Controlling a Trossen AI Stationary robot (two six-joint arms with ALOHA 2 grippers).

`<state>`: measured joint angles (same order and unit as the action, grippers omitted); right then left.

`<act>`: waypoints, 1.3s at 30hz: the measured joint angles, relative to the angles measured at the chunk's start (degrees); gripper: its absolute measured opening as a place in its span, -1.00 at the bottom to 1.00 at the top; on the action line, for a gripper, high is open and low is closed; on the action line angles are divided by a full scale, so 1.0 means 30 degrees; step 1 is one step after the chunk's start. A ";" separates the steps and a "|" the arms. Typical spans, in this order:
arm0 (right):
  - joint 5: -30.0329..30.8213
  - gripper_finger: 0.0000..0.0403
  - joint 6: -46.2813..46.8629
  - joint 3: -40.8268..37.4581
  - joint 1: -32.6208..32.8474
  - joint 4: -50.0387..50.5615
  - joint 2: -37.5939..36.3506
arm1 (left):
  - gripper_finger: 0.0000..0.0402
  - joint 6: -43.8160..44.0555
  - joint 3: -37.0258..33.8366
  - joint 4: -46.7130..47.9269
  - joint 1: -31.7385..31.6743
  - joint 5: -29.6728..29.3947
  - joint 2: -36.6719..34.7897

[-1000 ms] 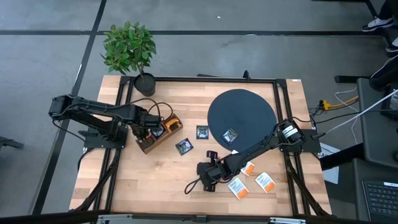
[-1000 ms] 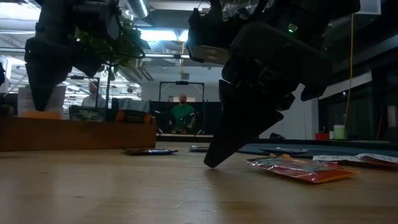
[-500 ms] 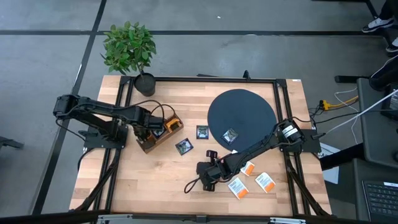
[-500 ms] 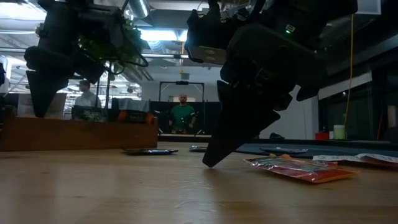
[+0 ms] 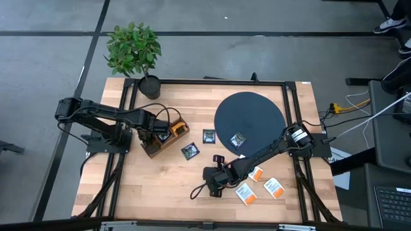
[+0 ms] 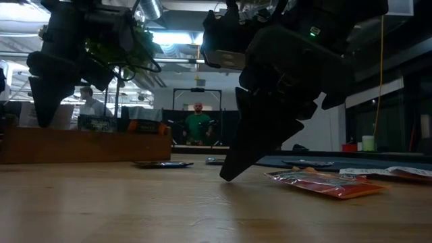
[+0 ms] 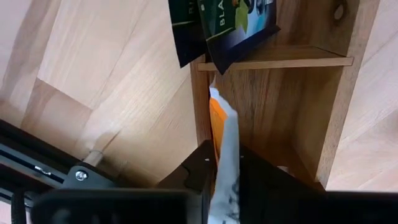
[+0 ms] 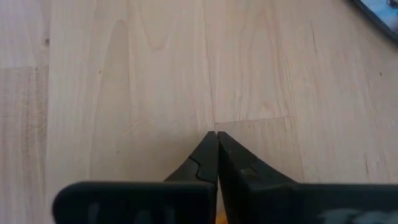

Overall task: Pick & Place Tea
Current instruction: Put the white tea bag into the left section of the wooden organizer, then put the orange tea bag into the right section of the wooden organizer

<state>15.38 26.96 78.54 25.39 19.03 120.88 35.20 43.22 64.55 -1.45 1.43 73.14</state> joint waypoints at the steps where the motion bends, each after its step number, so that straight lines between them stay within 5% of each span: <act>1: 0.0000 -0.96 0.0000 0.0000 0.0000 0.0000 0.0000 | -0.74 0.0007 0.0000 0.0000 0.0000 0.0000 0.0000; 12: 0.0000 -0.89 0.0000 0.0000 0.0000 0.0000 0.0000 | -0.67 -0.0108 0.0469 0.0263 0.0000 -0.0470 -0.0007; 18: 0.0000 -0.95 0.0000 0.0000 0.0000 0.0000 0.0000 | -0.68 -0.0515 0.2994 0.2522 0.0000 -0.3146 -0.0109; 26: 0.0000 -0.91 0.0000 0.0000 0.0000 0.0015 0.0000 | -0.67 -0.0456 0.7355 0.4603 0.0000 -0.2841 -0.0117; 31: 0.0174 -0.89 0.0594 0.0029 -0.0029 0.1134 -0.0013 | -0.67 0.0189 0.9634 0.3284 0.0093 -0.1292 -0.0137; 39: 0.0423 -0.97 0.1429 -0.0073 0.0000 0.3005 -0.1308 | -0.68 0.1268 0.9806 -0.1473 0.1849 -0.0092 0.0249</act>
<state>16.65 31.25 78.32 25.39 28.04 116.96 39.00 72.64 60.14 4.09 1.15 73.89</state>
